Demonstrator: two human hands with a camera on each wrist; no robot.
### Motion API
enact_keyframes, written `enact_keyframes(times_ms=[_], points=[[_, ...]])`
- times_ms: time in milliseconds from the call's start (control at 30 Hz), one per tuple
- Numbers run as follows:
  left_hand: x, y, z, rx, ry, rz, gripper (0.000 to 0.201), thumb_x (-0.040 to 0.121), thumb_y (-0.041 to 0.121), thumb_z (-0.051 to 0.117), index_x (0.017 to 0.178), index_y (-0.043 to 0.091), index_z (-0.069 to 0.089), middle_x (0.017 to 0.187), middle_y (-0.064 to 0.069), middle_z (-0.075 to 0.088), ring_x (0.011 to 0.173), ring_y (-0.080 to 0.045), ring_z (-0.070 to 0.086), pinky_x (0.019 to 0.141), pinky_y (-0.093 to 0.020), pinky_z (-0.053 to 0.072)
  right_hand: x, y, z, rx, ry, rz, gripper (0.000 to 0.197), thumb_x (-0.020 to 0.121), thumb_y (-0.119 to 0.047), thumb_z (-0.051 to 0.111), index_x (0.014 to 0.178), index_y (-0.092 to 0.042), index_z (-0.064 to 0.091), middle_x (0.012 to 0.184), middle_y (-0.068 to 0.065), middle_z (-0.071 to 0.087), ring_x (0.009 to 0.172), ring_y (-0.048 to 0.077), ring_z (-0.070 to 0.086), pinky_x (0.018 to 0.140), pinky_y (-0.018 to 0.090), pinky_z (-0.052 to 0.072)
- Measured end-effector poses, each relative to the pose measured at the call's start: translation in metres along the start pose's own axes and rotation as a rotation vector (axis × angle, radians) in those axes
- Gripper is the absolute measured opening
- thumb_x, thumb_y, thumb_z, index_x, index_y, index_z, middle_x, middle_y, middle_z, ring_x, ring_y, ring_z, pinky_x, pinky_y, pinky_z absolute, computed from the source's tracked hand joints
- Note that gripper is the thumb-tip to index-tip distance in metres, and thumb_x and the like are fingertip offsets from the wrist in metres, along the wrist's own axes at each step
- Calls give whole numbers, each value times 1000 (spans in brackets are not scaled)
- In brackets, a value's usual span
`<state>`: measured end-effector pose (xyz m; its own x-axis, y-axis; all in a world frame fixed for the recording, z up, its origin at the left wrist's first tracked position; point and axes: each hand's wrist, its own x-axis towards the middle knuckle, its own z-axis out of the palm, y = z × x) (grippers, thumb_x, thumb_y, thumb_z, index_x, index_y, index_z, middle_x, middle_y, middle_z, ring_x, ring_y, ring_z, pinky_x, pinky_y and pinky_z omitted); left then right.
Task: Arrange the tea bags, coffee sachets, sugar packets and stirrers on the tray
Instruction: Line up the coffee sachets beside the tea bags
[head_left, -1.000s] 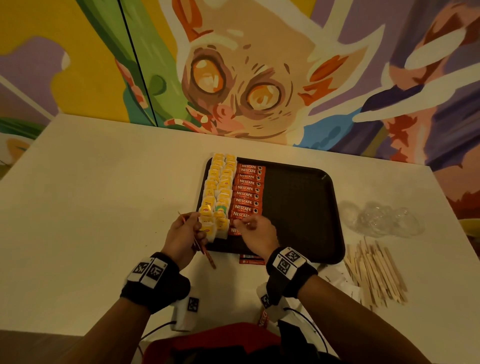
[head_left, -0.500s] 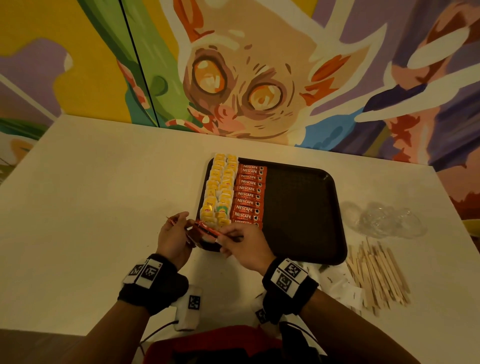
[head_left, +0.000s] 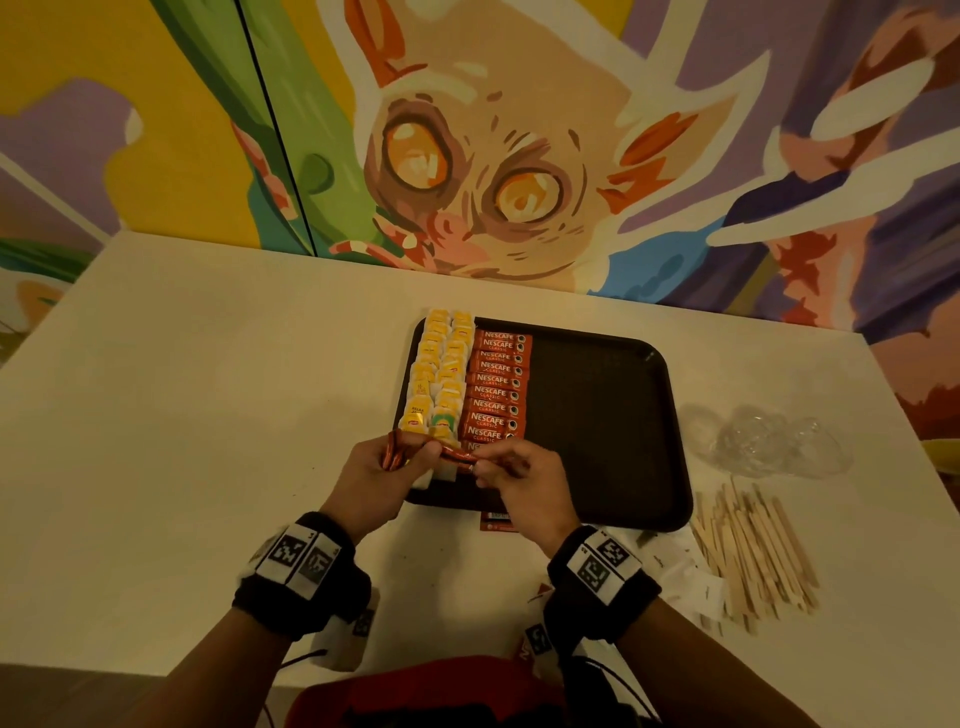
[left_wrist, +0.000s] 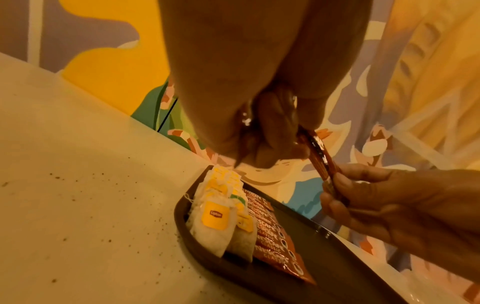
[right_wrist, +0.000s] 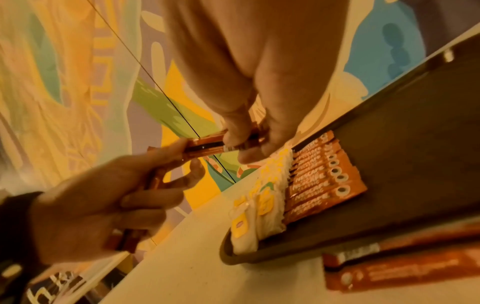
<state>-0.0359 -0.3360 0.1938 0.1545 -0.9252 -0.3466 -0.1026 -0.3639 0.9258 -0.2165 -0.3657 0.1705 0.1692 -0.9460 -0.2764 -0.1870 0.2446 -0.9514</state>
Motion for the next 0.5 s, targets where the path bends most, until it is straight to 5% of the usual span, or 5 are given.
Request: enact_keyframes(times_ms=[133,233,367,500], points=[[-4,6,2,-49,-28,-26,22,93,30,59,98,12,71,49,11,53,34,-8,37,36,-26,39,0,1,-6,-28,15,-166,27,78,-2,77,82,-28,74,100,-5,69,100,12,67,89,27,55],[-3,5,2,6,10,37,16,90,17,64,101,8,72,78,4,67,61,-26,58,77,-51,52,-1,0,-8,-20,-5,-210,24,79,0,77,86,-23,74,103,-4,67,102,13,66,87,24,55],[5,-9,-1,13,38,114,10,86,9,68,94,15,69,95,5,71,89,1,67,86,-28,56,-1,-5,-11,201,-65,-22,28,86,2,68,108,-15,66,121,5,63,109,20,66,86,32,58],[9,-17,-1,-42,39,121,20,84,12,71,102,20,66,96,-4,73,93,-10,70,69,-16,55,-2,-6,-10,417,-15,108,33,88,-4,67,119,-9,58,114,11,66,97,24,72,83,34,59]])
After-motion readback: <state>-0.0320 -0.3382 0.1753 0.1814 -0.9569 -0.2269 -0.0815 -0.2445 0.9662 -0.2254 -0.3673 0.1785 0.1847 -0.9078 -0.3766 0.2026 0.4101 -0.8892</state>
